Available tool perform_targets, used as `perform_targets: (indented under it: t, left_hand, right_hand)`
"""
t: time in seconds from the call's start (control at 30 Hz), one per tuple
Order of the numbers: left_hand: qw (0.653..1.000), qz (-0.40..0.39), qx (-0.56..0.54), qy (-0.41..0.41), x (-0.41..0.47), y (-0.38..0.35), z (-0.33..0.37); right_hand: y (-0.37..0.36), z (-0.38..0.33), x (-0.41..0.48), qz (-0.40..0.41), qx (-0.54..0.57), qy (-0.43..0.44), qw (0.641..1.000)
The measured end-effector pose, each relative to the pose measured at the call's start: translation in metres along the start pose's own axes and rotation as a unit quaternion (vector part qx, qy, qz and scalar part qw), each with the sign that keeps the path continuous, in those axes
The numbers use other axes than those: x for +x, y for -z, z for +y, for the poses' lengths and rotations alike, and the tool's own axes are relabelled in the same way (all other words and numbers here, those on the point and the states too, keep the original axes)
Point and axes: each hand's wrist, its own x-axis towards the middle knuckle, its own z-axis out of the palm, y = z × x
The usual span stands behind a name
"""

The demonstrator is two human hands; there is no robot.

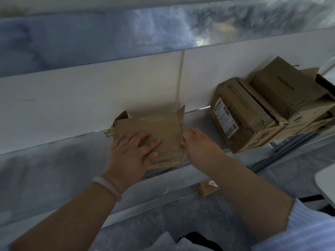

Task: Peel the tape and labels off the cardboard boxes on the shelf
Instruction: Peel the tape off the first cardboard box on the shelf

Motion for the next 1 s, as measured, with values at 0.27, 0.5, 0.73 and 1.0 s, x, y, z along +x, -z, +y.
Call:
perform_targets:
  t: [0.27, 0.5, 0.73, 1.0]
  left_hand:
    - [1.0, 0.002, -0.01, 0.001, 0.002, 0.001, 0.0]
    - [0.999, -0.029, -0.024, -0.005, 0.005, 0.004, 0.002]
    - [0.999, -0.016, -0.02, -0.04, 0.011, 0.017, 0.003]
    - [0.998, 0.063, -0.016, -0.019, 0.048, 0.068, 0.008]
  right_hand:
    - [-0.032, 0.023, -0.014, 0.08, 0.155, 0.033, 0.984]
    - [-0.05, 0.018, -0.031, 0.116, 0.33, -0.081, 0.933]
    - [-0.038, 0.008, -0.034, 0.152, 0.435, -0.134, 0.877]
    - [0.019, -0.005, 0.006, 0.201, 0.52, -0.15, 0.816]
